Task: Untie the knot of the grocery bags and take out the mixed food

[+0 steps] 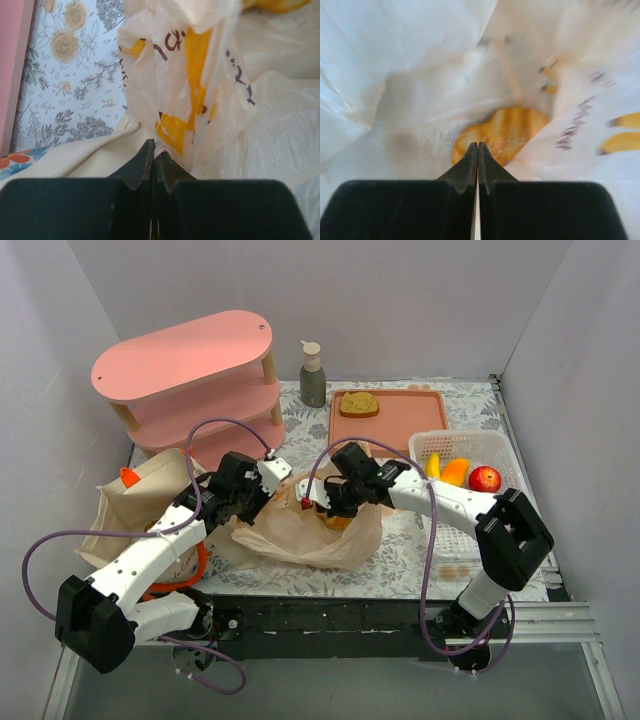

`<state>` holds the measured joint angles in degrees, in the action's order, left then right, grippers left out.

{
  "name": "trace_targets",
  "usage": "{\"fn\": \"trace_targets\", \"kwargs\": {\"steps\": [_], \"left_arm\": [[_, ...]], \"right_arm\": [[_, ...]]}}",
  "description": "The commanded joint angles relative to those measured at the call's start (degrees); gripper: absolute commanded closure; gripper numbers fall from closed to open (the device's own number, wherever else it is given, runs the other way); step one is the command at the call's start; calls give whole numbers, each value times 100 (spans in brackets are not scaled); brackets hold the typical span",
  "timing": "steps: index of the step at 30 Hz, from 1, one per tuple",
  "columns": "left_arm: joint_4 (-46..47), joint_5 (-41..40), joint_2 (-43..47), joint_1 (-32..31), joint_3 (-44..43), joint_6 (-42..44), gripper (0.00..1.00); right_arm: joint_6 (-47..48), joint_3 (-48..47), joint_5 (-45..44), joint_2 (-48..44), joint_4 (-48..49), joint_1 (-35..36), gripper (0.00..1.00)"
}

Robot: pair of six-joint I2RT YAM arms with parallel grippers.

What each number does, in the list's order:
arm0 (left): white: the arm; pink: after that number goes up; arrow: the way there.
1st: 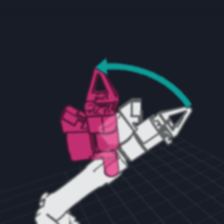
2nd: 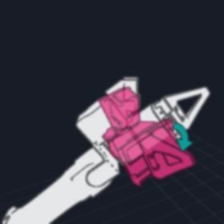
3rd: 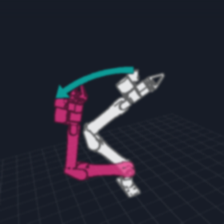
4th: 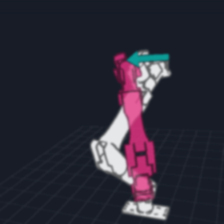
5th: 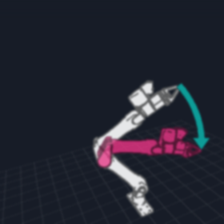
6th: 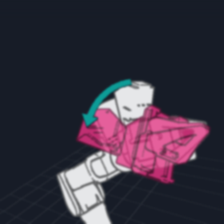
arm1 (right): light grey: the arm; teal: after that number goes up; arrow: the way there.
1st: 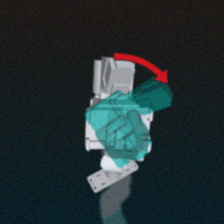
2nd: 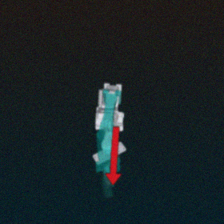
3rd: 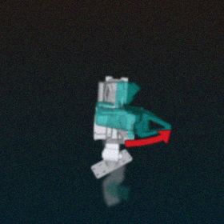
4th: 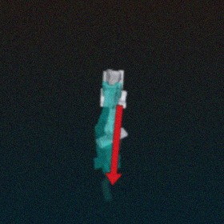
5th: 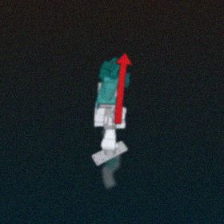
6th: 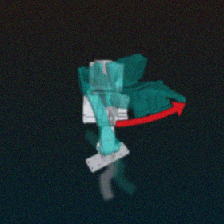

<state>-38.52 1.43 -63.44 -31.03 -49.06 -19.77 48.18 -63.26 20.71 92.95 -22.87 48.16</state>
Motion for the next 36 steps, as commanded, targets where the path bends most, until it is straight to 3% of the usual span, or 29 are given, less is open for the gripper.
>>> {"fn": "trace_targets", "kwargs": {"steps": [1,4,7,10,12,15,20,31,36], "left_arm": [[-15,568,42,-79,-262,-80,100],[38,621,-2,-70,-271,-115,100],[91,490,16,-70,-236,-159,100],[-85,428,25,-88,-393,-238,100],[-277,454,42,-97,-543,-422,100],[-410,778,86,-105,-763,-642,100],[-384,1692,42,-88,-991,-730,100],[-384,1431,165,-97,-957,-476,100],[-296,1465,227,-97,-834,-449,100]], "right_arm": [[507,-1450,1125,-365,-1776,-26,99],[394,-1979,1313,-382,-2142,-26,99],[-106,-1682,1182,-487,-1810,-26,99],[-782,-1173,796,-610,-1397,-26,79],[-1230,-882,253,-690,-905,-26,54],[-1750,-372,-214,-796,-526,-26,39],[-2032,-143,-612,-401,-87,-26,39],[-1821,-397,-1271,689,231,-140,33],[-1821,-46,-1481,944,468,-211,21]]}}
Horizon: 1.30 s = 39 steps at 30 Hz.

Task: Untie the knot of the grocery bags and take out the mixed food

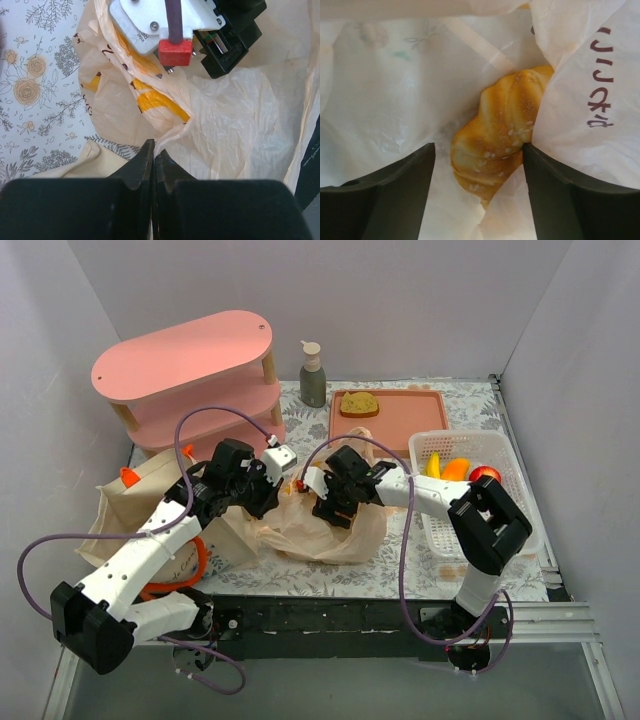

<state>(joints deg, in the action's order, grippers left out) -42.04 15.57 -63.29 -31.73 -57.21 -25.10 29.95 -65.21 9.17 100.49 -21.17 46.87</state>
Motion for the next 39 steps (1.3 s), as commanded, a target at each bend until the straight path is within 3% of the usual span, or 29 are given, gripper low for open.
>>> {"fn": "trace_targets", "kwargs": {"steps": [1,4,5,7,8,10,15,23,27,32,39], "left_arm": [[56,77,211,-35,8,93,100],[47,51,150,-62,17,146,100],[90,51,133,-62,8,137,100],[152,-1,115,-62,8,93,100],[170,-89,97,-71,-9,102,100],[214,-264,71,-106,-18,190,100],[372,-617,-25,-159,70,313,100],[653,-1161,-166,-167,43,322,100],[785,-1461,-298,-194,-114,357,100],[592,-1390,-500,-194,-633,261,99],[329,-1443,-123,-194,-212,480,100]], "right_arm": [[80,166,-293,234,289,-82,20],[737,18,277,331,-44,-91,42],[827,-52,383,331,-132,-82,60],[1081,-175,699,217,-483,-91,76],[1239,-324,787,139,-598,-82,90],[1328,-492,990,-142,-1002,-91,99],[1723,-1264,1726,-898,-1881,-99,99],[2216,-1821,2641,-1171,-3358,-108,99],[1909,-1249,2423,-1400,-2840,-108,99],[2102,-1319,2231,-1505,-2937,-108,99],[2102,-370,1544,-2050,-2585,-134,99]]}}
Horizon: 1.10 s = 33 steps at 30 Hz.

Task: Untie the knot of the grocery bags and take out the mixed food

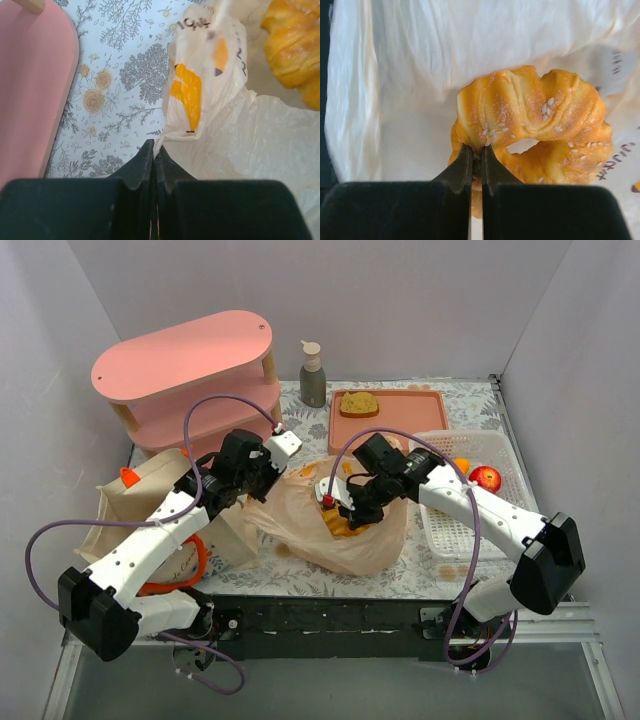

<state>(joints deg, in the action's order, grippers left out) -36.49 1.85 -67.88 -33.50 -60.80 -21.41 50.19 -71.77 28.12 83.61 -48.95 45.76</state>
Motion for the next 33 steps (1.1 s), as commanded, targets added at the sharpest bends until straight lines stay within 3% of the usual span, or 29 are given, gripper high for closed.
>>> {"fn": "trace_targets", "kwargs": {"steps": [1,5,11,16,19,22,26,33], "left_arm": [[-288,-18,345,-25,147,50,100],[-403,211,302,-43,129,-12,100],[-166,228,117,-43,191,-100,100],[-183,246,11,-52,270,-127,99],[-227,272,11,-69,375,-162,99],[-340,342,3,-87,437,-109,99],[-490,457,11,-69,428,145,100],[-622,448,20,106,402,523,100]], "right_arm": [[78,251,-299,-424,193,-32,99],[236,128,429,-1073,535,-67,99],[-632,-837,879,-1260,956,-76,99],[-1932,-1620,862,-1216,2027,-76,99],[-2461,-2007,397,-1163,2871,-137,99],[-2515,-2315,-349,-988,3531,-426,99],[-2514,-2069,-1201,-594,4568,-1513,99],[-2743,-2263,-1616,866,4693,-2799,99]]}}
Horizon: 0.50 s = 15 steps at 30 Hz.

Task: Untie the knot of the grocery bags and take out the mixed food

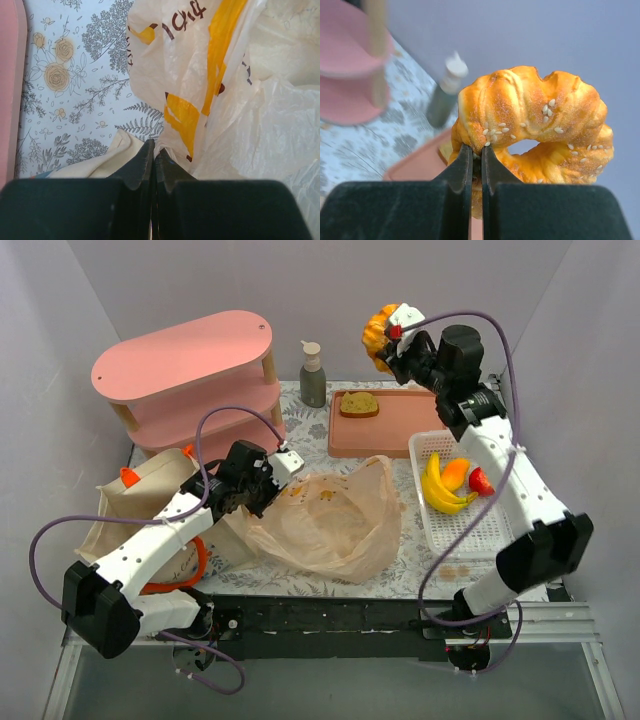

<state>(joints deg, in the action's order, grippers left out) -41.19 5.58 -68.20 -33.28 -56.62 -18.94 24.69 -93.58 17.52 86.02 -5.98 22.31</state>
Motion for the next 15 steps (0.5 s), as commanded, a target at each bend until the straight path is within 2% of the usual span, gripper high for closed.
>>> {"fn": "trace_targets", "kwargs": {"steps": [1,7,13,14,15], "left_arm": [[-213,66,27,85,-103,294,100],[-188,57,-79,76,-227,303,100],[-205,162,-202,172,-341,294,100],[-223,180,-246,190,-419,268,100],[-214,206,-237,234,-446,233,100]], "right_arm": [[-192,-81,-565,949,404,-647,99],[-87,-467,-513,2337,45,-1166,99],[62,-933,-713,3349,-579,-1317,99],[-42,-1204,-767,3438,-737,-1316,94],[-147,-1311,-776,3491,-869,-1325,60]]}}
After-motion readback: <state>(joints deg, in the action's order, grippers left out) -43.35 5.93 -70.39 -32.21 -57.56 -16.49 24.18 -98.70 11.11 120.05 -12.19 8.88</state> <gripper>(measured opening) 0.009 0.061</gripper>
